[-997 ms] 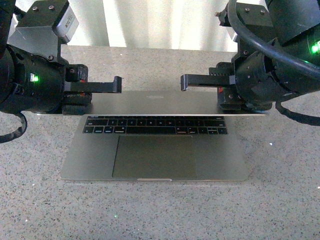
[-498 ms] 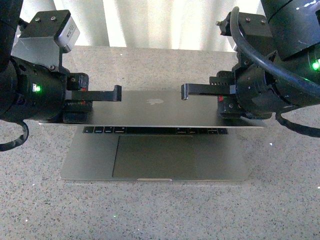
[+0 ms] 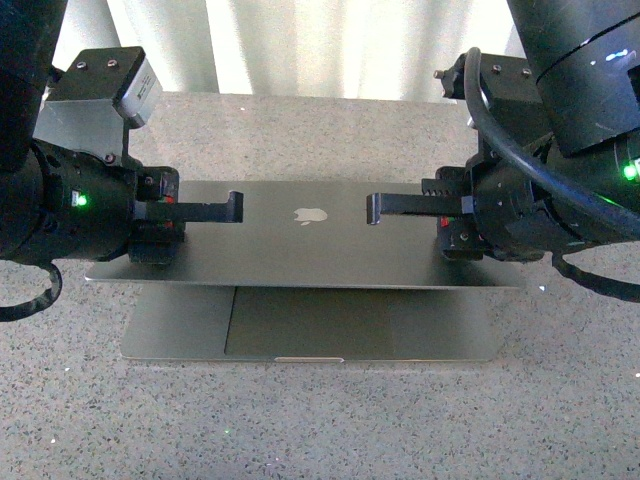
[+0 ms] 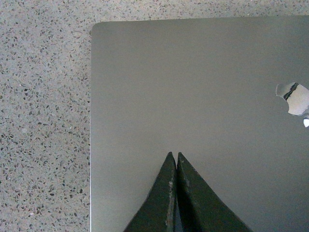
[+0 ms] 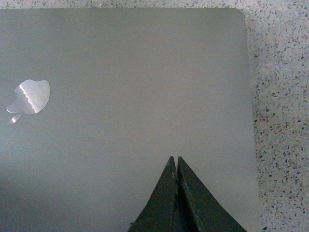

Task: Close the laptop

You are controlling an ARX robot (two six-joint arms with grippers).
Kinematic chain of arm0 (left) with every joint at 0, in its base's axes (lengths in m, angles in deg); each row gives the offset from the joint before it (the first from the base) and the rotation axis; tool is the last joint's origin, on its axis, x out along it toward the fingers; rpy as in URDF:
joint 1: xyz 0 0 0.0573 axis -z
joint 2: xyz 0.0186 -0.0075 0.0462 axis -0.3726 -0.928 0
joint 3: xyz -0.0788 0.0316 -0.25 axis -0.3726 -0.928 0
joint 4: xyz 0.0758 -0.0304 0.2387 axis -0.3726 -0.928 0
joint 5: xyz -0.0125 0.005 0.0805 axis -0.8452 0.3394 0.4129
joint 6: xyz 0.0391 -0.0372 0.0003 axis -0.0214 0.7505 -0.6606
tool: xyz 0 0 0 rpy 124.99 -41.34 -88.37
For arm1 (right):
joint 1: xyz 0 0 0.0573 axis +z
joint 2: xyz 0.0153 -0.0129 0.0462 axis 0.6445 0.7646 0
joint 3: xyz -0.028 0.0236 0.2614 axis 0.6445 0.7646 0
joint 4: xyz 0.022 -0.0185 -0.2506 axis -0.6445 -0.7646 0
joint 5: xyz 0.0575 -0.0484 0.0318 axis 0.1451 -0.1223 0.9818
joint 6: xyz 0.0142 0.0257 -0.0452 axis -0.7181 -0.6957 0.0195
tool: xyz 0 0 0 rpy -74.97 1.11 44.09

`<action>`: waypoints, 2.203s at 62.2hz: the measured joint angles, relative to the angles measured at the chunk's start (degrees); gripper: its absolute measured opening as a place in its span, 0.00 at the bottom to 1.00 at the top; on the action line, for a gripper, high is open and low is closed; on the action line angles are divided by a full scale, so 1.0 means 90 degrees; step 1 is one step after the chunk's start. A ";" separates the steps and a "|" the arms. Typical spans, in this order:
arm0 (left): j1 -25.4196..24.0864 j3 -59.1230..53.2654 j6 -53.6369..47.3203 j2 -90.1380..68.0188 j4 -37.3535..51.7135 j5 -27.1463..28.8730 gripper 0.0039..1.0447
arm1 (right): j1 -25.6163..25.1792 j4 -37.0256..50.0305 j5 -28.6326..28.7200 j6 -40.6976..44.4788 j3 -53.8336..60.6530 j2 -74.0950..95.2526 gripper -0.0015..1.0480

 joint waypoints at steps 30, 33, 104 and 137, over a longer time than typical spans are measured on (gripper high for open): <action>-0.0005 -0.0085 0.0092 -0.0165 0.0197 -0.0046 0.03 | 0.0000 0.0078 0.0019 -0.0027 0.0051 0.0112 0.01; -0.0002 -0.0104 0.0104 -0.0197 0.0219 -0.0049 0.03 | 0.0000 0.0080 0.0022 -0.0027 0.0051 0.0117 0.01; -0.0046 -0.0345 0.0291 -0.0675 0.0721 -0.0163 0.03 | 0.0017 0.0393 0.0114 -0.0124 0.0325 0.0408 0.01; -0.0100 -0.0500 0.0440 -0.0942 0.1071 -0.0282 0.03 | 0.0073 0.0435 0.0112 -0.0168 0.0347 0.0583 0.01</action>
